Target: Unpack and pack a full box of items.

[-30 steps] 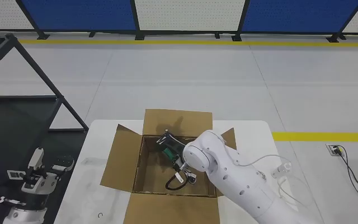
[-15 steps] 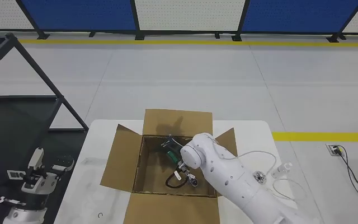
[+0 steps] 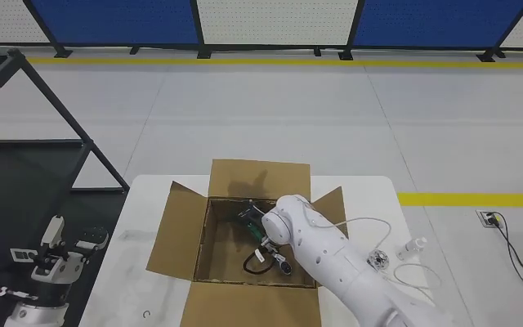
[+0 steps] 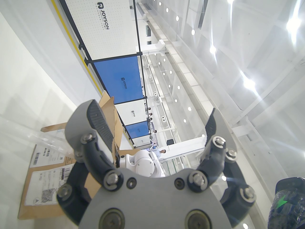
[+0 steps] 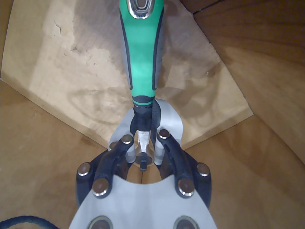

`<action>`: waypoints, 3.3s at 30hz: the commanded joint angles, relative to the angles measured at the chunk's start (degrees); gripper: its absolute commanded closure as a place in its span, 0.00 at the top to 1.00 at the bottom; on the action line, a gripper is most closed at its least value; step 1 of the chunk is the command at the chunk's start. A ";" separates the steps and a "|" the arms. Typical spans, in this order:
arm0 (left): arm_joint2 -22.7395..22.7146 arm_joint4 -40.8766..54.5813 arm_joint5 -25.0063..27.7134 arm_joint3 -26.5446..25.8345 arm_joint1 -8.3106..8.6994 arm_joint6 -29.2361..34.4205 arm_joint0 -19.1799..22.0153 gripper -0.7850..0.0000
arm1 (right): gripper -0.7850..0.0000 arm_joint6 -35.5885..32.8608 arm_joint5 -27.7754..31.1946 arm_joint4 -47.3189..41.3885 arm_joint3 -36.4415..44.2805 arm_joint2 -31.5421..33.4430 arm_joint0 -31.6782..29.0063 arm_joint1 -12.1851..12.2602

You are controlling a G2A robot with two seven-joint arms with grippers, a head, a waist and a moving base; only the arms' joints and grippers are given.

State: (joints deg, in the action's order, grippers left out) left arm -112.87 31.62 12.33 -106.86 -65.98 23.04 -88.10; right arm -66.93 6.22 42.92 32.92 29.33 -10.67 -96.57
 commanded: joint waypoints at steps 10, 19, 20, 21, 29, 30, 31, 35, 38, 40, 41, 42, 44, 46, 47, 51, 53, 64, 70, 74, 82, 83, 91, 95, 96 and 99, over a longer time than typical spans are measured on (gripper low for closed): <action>0.00 0.00 0.00 0.00 0.00 0.00 0.00 1.00 | 0.47 -0.04 3.68 -0.26 -5.37 -1.11 1.56 -3.01; 0.00 0.00 0.00 0.00 0.00 0.00 0.00 1.00 | 0.55 1.34 4.64 0.23 -6.58 -0.91 2.71 -4.29; 0.00 0.00 0.00 0.00 0.00 0.00 0.00 1.00 | 0.55 1.43 4.53 0.35 -6.44 -0.80 2.88 -4.33; 0.00 0.00 0.00 0.00 0.00 0.00 0.00 1.00 | 0.54 1.34 4.54 0.60 -6.08 -0.77 3.00 -4.35; 0.00 0.00 0.00 0.00 0.00 0.00 0.00 1.00 | 0.50 -0.22 2.65 1.83 -1.49 0.92 2.57 -3.18; 0.00 0.00 0.00 0.00 0.00 0.00 0.00 1.00 | 0.50 -0.44 2.36 2.15 -0.52 1.23 2.36 -2.87; 0.00 0.00 0.00 0.00 0.00 0.00 0.00 1.00 | 0.52 -0.66 2.17 2.46 0.59 1.60 2.13 -2.50; 0.00 0.00 0.00 0.00 0.00 0.00 0.00 1.00 | 0.78 -1.79 2.05 3.75 7.02 4.01 0.71 -0.37; 0.00 0.00 0.00 0.00 0.00 0.00 0.00 1.00 | 0.87 -3.48 1.78 5.68 14.69 6.78 -1.50 1.98; 0.00 0.00 0.00 0.00 0.00 0.00 0.00 1.00 | 0.94 -4.94 1.57 7.60 21.22 9.19 -3.85 3.83; 0.00 0.00 0.00 0.00 0.00 0.00 0.00 1.00 | 0.96 -5.93 1.27 8.78 24.96 10.62 -5.28 4.82; 0.00 0.00 0.00 0.00 0.00 0.00 0.00 1.00 | 0.97 -7.10 1.00 10.02 29.13 12.20 -6.92 5.83; 0.00 0.00 0.00 0.00 0.00 0.00 0.00 1.00 | 0.95 -9.39 1.39 12.21 38.22 15.59 -11.01 7.82; 0.00 0.00 0.00 0.00 0.00 0.00 0.00 1.00 | 0.96 -11.15 2.53 14.11 47.26 19.06 -15.47 9.57; 0.00 0.00 0.00 0.00 0.00 0.00 0.00 1.00 | 0.97 -11.86 3.23 14.96 51.55 20.72 -17.61 10.32; 0.00 0.00 0.00 0.00 0.00 0.00 0.00 1.00 | 1.00 -11.65 7.36 15.98 65.71 26.60 -24.38 12.45; 0.00 0.00 0.00 0.00 0.00 0.00 0.00 1.00 | 1.00 -11.32 9.23 15.91 70.29 29.05 -26.31 13.14; 0.00 0.00 0.00 0.00 0.00 0.00 0.00 1.00 | 1.00 -4.31 11.44 15.58 83.50 37.49 -31.77 14.90; 0.00 0.00 0.00 0.00 0.00 0.00 0.00 1.00 | 1.00 -4.31 11.44 15.58 83.50 37.49 -31.77 14.90; 0.00 0.00 0.00 0.00 0.00 0.00 0.00 1.00 | 1.00 -3.79 11.42 15.59 83.56 37.50 -31.93 14.90; 1.34 -1.70 1.56 -0.69 -0.02 3.30 -1.06 1.00 | 1.00 -0.16 13.02 15.85 94.06 46.52 -35.94 16.32; 1.57 -1.63 1.88 -0.71 -0.02 3.84 -1.08 1.00 | 1.00 -0.55 13.39 16.13 95.87 48.40 -36.76 16.60; 2.73 -1.08 4.28 -0.82 0.00 7.54 -0.72 1.00 | 1.00 0.01 15.32 18.66 101.72 63.62 -44.22 18.44; 2.93 -0.74 4.53 -0.82 0.04 8.18 -0.01 1.00 | 1.00 1.08 16.50 19.19 101.72 71.93 -48.63 19.25; 3.00 -0.69 4.50 -0.84 0.05 8.35 0.18 1.00 | 1.00 2.26 15.71 16.82 101.72 74.26 -50.20 19.31; 3.22 -0.78 4.45 -0.95 0.08 8.54 0.65 1.00 | 1.00 3.59 16.09 14.89 101.72 81.62 -55.35 19.73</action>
State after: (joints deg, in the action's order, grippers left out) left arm -109.75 30.86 16.83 -107.79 -65.90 31.57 -87.58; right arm -63.81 22.17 58.70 134.64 107.88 -63.98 -76.97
